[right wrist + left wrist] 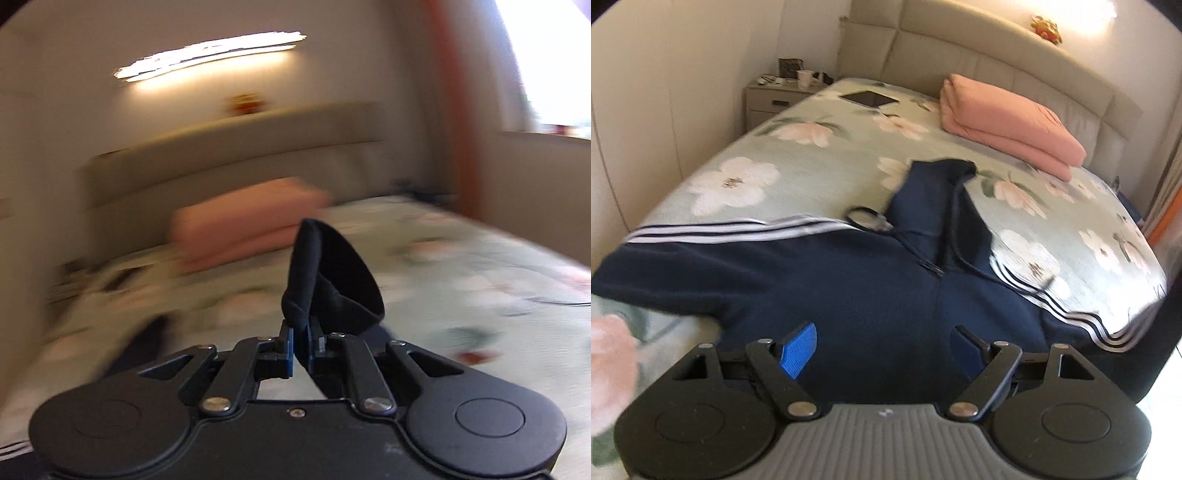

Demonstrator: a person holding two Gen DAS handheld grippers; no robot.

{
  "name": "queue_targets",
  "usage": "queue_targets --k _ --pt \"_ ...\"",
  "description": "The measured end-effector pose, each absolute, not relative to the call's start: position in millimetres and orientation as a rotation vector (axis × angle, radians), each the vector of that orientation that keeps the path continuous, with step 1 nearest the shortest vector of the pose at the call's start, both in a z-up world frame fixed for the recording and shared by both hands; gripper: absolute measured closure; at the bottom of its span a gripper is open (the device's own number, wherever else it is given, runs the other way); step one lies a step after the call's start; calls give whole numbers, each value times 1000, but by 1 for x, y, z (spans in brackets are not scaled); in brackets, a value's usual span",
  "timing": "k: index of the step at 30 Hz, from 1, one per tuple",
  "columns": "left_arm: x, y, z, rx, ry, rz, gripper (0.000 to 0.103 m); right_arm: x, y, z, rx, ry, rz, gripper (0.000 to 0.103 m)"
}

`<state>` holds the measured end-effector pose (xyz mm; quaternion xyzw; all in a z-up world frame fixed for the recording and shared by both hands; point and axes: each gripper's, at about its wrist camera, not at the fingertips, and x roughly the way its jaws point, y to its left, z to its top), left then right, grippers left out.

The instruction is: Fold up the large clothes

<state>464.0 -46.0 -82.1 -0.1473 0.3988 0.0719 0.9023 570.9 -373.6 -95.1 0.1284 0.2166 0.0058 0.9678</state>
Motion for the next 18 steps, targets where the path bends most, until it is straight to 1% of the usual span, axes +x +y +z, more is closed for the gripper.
queue_targets --k 1,2,3,4,7,12,14,15,18 --pt "463 -34 -81 -310 823 157 21 574 -339 -102 298 487 104 82" --pt "461 -23 -81 -316 821 164 21 578 -304 -113 323 555 209 67" --pt "460 -13 -83 -319 819 171 21 581 -273 -126 330 619 319 48" --pt "460 -2 -85 -321 820 183 21 579 -246 -140 316 667 391 23" --pt "462 26 -95 -323 833 189 21 563 -201 -170 184 768 408 23" --pt "483 53 -124 -390 893 57 22 539 -217 -197 119 872 206 25" --pt "503 53 -139 -451 931 -30 23 537 -237 -203 143 910 86 34" --pt "511 52 -147 -487 930 -71 23 534 -247 -205 163 922 40 37" --pt "544 34 -171 -543 960 -186 23 526 -271 -207 206 922 -73 38"
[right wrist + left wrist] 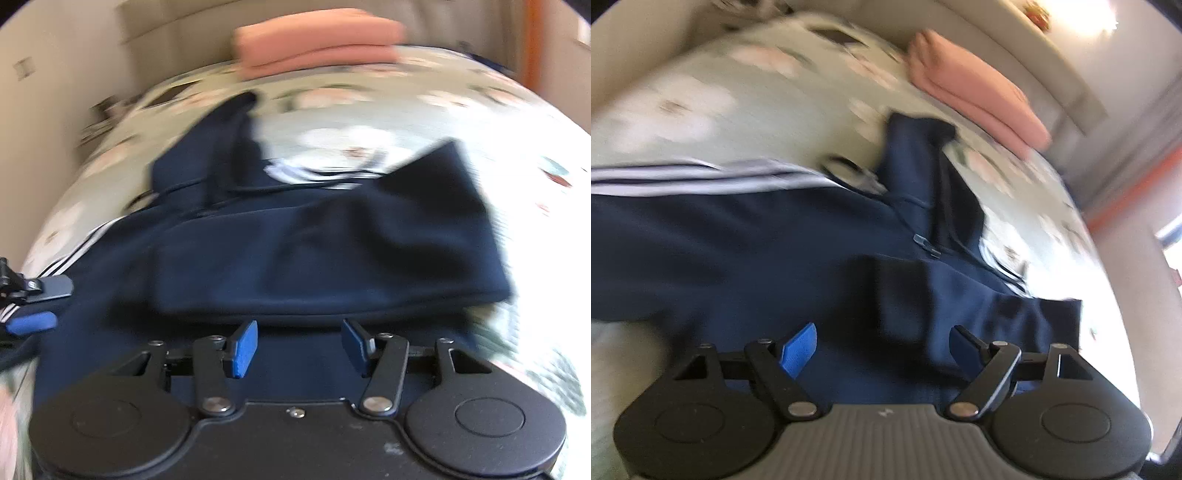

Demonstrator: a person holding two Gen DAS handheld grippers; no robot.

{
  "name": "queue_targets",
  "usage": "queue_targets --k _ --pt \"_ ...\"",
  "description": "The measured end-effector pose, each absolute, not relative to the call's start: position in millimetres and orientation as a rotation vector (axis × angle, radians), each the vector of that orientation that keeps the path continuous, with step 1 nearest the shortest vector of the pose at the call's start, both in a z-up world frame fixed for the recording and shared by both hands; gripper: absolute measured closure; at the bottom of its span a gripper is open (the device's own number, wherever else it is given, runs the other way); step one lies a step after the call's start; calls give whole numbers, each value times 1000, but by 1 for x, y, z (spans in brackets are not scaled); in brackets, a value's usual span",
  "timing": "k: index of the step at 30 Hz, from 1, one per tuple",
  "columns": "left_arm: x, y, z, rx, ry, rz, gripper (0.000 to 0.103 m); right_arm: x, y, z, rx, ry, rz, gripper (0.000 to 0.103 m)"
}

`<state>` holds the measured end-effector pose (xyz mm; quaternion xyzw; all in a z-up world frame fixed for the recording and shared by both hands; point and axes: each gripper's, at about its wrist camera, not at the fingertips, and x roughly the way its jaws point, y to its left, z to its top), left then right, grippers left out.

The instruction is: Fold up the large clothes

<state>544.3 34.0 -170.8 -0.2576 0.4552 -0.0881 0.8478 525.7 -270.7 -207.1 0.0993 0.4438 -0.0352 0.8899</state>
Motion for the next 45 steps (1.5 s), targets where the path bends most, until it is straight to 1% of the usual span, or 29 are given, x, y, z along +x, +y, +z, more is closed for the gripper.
queue_targets --k 3,6,7,9,10,11,12,15,19,21,23,24,25,26,27,29,30,31,32,34,36,37,39,40,41,42,43,45 --pt "568 19 -193 -612 983 -215 26 516 -273 -208 237 931 -111 38" --pt "584 7 -209 -604 991 -202 26 515 -264 -217 241 950 -89 38" --pt "590 1 -218 -606 1030 -226 27 517 -262 -220 239 961 -79 38" --pt "596 -10 -227 -576 1058 -210 33 520 -263 -227 244 978 -64 38" --pt "596 -16 -225 -527 1029 -196 48 520 -261 -229 245 984 -55 38" --pt "595 -21 -223 -488 1012 -202 86 528 -265 -232 243 987 -52 38" --pt "596 -24 -222 -473 1011 -225 89 530 -265 -232 237 985 -54 38" --pt "589 -15 -200 -532 907 -270 91 540 -267 -224 216 951 -56 38" --pt "573 13 -134 -502 730 -298 91 554 -268 -206 202 901 -54 38" --pt "566 34 -112 -481 682 -263 91 561 -266 -198 210 880 -41 38" --pt "557 60 -105 -425 673 -198 90 567 -262 -196 219 876 -23 38" --pt "554 70 -108 -384 691 -148 85 570 -259 -197 219 878 -14 38" --pt "552 80 -118 -334 733 -89 70 572 -256 -199 214 880 -11 38" --pt "552 90 -133 -279 806 -23 62 575 -253 -202 202 885 -10 38" --pt "551 99 -150 -237 877 46 58 578 -251 -205 183 888 -13 38" --pt "544 112 -167 -222 929 124 59 585 -250 -209 123 884 -48 38" --pt "538 117 -168 -230 923 138 59 590 -251 -211 95 878 -65 38" --pt "531 120 -164 -244 894 138 59 595 -252 -212 75 869 -74 42" --pt "526 120 -159 -259 852 126 59 601 -252 -214 60 859 -80 55" --pt "527 114 -149 -287 794 66 59 617 -252 -220 32 844 -93 68" --pt "536 102 -149 -297 782 -38 59 634 -249 -232 42 855 -70 76" --pt "549 91 -157 -304 799 -86 60 644 -245 -241 59 876 -46 80" --pt "570 81 -180 -334 858 -126 69 661 -236 -264 66 952 -12 80" --pt "574 79 -196 -335 905 -126 78 665 -232 -277 61 995 -11 80" --pt "580 76 -210 -318 951 -112 90 661 -231 -278 43 967 -13 82" --pt "582 78 -222 -293 982 -79 97 658 -228 -277 5 967 -15 85" --pt "577 88 -224 -330 955 -77 99 654 -228 -274 -28 975 -24 87" --pt "569 108 -220 -416 964 -41 100 641 -233 -271 -78 995 -77 87"
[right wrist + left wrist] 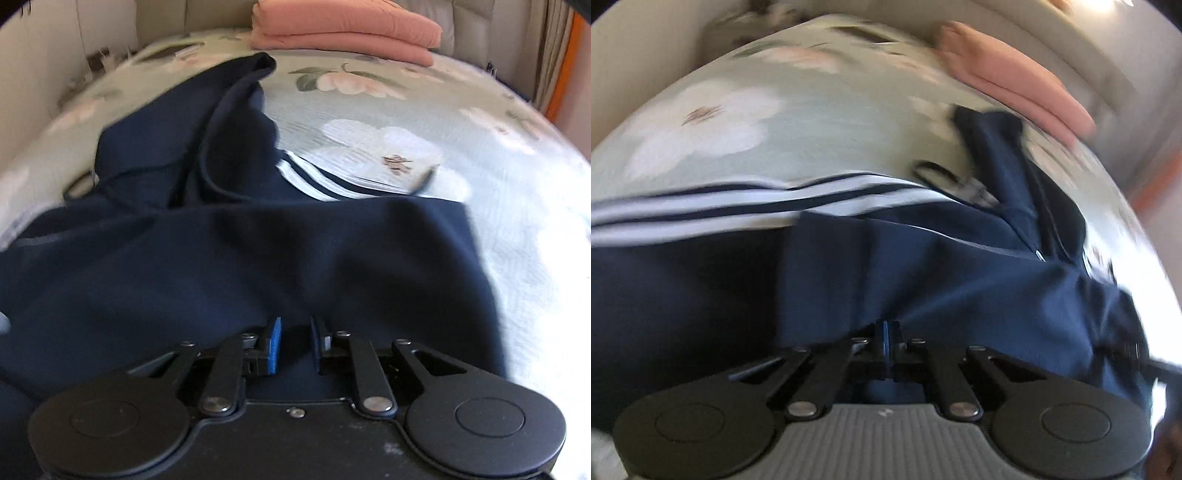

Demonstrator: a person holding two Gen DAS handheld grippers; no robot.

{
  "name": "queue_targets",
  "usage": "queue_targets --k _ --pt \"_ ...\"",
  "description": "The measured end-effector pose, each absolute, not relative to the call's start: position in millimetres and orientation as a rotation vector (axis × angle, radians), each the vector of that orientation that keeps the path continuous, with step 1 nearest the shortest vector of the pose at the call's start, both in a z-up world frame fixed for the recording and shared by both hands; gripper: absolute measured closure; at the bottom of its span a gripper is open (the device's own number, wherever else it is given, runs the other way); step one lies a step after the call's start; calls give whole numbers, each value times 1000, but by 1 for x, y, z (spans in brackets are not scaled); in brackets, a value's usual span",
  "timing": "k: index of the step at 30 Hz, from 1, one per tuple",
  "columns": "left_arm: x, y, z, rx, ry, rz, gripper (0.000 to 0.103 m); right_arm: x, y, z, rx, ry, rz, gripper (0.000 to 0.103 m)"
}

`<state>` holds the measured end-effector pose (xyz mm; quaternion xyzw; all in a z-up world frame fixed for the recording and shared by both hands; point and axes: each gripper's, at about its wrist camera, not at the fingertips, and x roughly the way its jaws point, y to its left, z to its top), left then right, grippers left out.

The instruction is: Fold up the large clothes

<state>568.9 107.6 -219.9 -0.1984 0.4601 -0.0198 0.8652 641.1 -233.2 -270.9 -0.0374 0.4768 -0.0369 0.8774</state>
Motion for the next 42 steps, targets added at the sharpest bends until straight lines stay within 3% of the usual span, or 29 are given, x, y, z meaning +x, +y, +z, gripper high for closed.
queue_targets --k 3,5,7,12,14,17,25,29,31,34,35,42 --pt "547 132 -210 -505 960 -39 100 625 -236 -265 -138 1041 -183 86" --pt "527 139 -195 -473 942 -40 98 618 -224 -253 -142 1059 -199 77" --pt "506 148 -185 -463 930 -19 86 610 -198 -232 -90 988 -95 77" --pt "455 200 -177 -550 909 180 84 610 -121 -229 -128 911 146 77" --pt "439 228 -179 -607 902 305 74 621 -106 -262 -160 1059 166 74" --pt "415 269 -184 -724 877 456 49 618 -97 -268 -195 1043 165 72" --pt "395 342 -216 -1058 713 604 41 623 -100 -265 -186 1064 173 72" --pt "408 352 -227 -1092 635 618 38 624 -101 -264 -169 1063 159 71" --pt "423 349 -231 -1057 625 630 43 623 -99 -265 -173 1059 154 71" --pt "448 345 -231 -945 667 681 87 621 -100 -265 -172 1054 154 71" --pt "452 344 -229 -931 662 680 92 621 -101 -265 -164 1055 157 71" --pt "470 259 -131 -439 501 536 93 620 -115 -260 -79 1071 184 71"
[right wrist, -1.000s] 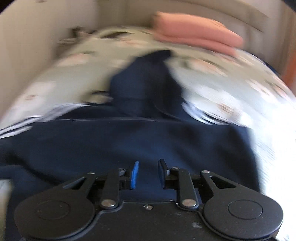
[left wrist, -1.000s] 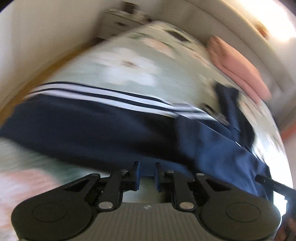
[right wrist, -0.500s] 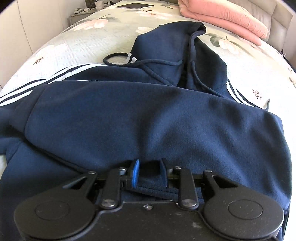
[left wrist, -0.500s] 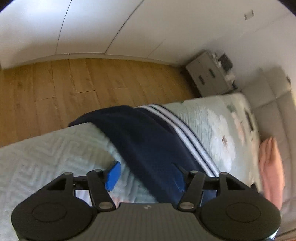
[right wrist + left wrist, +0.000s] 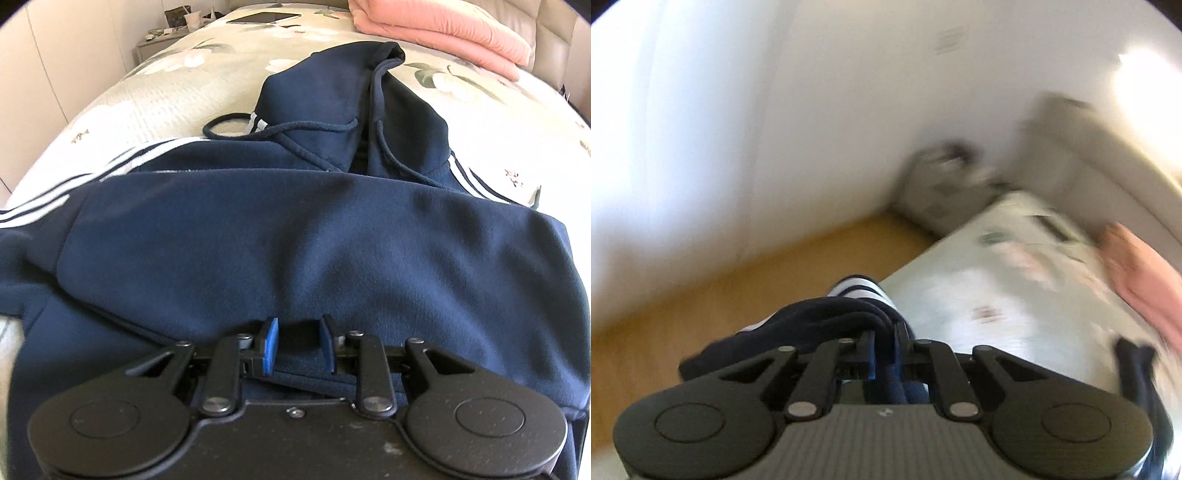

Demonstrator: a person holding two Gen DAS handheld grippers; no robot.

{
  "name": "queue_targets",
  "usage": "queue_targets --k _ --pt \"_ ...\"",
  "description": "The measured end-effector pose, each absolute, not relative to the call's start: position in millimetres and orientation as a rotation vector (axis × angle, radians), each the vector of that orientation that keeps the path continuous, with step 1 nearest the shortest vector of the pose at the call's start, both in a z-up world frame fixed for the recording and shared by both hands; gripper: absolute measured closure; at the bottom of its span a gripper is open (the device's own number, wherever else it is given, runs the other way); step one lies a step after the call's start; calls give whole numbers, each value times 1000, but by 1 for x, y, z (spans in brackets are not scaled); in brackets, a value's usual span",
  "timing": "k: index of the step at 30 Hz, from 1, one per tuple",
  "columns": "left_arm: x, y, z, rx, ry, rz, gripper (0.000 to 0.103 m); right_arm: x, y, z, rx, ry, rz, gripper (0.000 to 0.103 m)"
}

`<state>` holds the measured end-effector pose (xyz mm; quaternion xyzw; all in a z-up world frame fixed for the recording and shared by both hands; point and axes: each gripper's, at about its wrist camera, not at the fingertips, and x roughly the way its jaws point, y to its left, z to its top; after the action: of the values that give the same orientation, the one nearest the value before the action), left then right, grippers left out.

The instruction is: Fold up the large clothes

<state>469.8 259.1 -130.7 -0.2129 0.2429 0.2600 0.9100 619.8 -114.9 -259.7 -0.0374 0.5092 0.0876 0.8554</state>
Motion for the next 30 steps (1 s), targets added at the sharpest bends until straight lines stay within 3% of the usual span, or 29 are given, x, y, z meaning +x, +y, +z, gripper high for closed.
queue_targets --k 4,7,10,13,15,20,21,23,28,30 --pt "481 163 -79 -149 407 258 93 608 -139 -244 31 1071 158 71" --pt "486 85 -76 -22 403 18 92 595 -165 -238 84 1071 110 69" --pt "496 4 -109 146 500 -252 79 586 -197 -237 115 1082 32 69" --pt "506 -43 -168 231 676 -347 77 576 -226 -231 134 1084 -38 68" --pt "509 -45 -187 224 780 -358 77 571 -237 -222 150 1063 -39 67" --pt "499 -10 -172 171 780 -281 77 584 -214 -200 196 975 96 61" --pt "499 -3 -169 173 773 -259 77 592 -200 -195 207 955 146 58" --pt "498 5 -168 165 788 -233 76 610 -169 -186 197 918 226 35" --pt "508 22 -191 87 866 -206 78 665 -87 -187 137 861 375 22" --pt "506 27 -195 58 880 -201 78 687 -61 -198 116 867 397 22"
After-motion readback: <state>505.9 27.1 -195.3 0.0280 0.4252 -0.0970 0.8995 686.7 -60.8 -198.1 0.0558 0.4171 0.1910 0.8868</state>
